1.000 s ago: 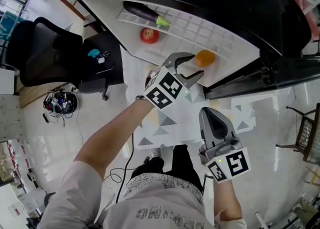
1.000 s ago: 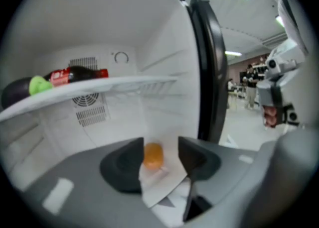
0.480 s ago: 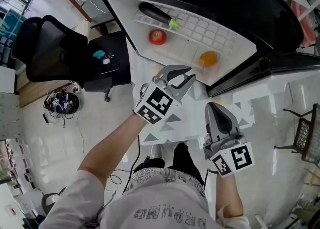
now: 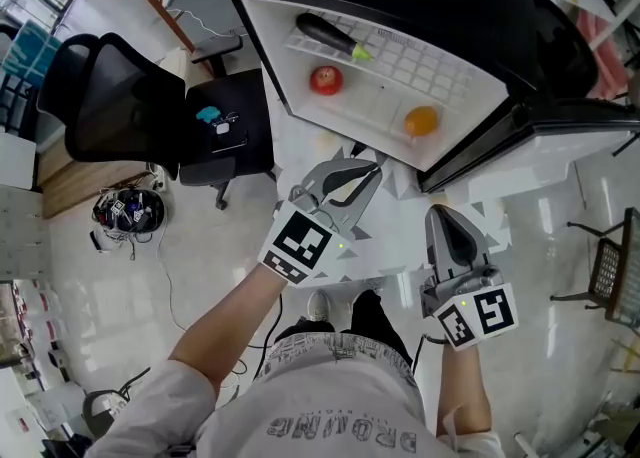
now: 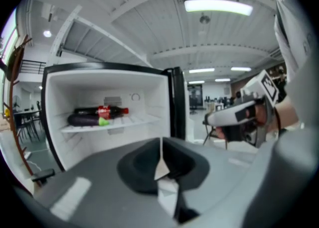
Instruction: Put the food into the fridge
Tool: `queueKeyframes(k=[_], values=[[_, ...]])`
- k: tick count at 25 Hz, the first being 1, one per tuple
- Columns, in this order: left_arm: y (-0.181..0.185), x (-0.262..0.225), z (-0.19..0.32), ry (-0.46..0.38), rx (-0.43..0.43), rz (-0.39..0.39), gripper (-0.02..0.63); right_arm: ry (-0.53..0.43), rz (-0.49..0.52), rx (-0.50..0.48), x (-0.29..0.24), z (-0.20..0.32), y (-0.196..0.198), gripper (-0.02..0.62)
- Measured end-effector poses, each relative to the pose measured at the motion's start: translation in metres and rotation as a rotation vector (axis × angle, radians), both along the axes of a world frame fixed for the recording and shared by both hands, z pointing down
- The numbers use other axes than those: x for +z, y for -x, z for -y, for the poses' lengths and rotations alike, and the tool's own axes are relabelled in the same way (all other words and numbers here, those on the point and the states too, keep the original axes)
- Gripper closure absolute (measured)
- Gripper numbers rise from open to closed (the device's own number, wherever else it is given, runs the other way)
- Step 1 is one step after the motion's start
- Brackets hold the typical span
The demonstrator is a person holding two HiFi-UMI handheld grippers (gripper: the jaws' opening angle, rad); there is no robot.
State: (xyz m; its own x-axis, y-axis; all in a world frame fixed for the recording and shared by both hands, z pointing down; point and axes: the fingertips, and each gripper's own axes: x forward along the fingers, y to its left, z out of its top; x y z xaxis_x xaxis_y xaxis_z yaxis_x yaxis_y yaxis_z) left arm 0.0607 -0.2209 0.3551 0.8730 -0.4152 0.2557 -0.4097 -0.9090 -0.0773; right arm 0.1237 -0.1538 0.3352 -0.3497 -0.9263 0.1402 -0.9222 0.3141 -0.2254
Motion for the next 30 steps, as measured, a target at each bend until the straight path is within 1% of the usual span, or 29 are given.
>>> queueKeyframes(k=[4, 6, 10, 15, 26, 30], values=[[0.013, -0.008, -0.01, 0.041, 0.018, -0.076, 0.598, -0.005, 0.004, 0.007, -0.003, -0.005, -0.002, 0.604], [0.022, -0.005, -0.013, 0.056, 0.014, -0.09, 0.598, -0.01, 0.0, 0.006, -0.005, -0.007, -0.001, 0.604], [0.043, 0.004, -0.023, 0.067, -0.019, -0.069, 0.598, -0.025, -0.007, 0.004, -0.013, -0.01, 0.001, 0.604], [0.058, 0.012, -0.033, 0.084, -0.029, -0.054, 0.598, -0.039, -0.006, 0.01, -0.021, -0.012, -0.003, 0.604], [0.071, 0.005, -0.041, 0.094, -0.046, -0.084, 0.598, -0.044, -0.014, 0.0, -0.026, -0.014, 0.006, 0.604], [0.072, 0.004, -0.04, 0.093, -0.053, -0.082, 0.6, -0.043, -0.016, -0.003, -0.026, -0.015, 0.007, 0.604]])
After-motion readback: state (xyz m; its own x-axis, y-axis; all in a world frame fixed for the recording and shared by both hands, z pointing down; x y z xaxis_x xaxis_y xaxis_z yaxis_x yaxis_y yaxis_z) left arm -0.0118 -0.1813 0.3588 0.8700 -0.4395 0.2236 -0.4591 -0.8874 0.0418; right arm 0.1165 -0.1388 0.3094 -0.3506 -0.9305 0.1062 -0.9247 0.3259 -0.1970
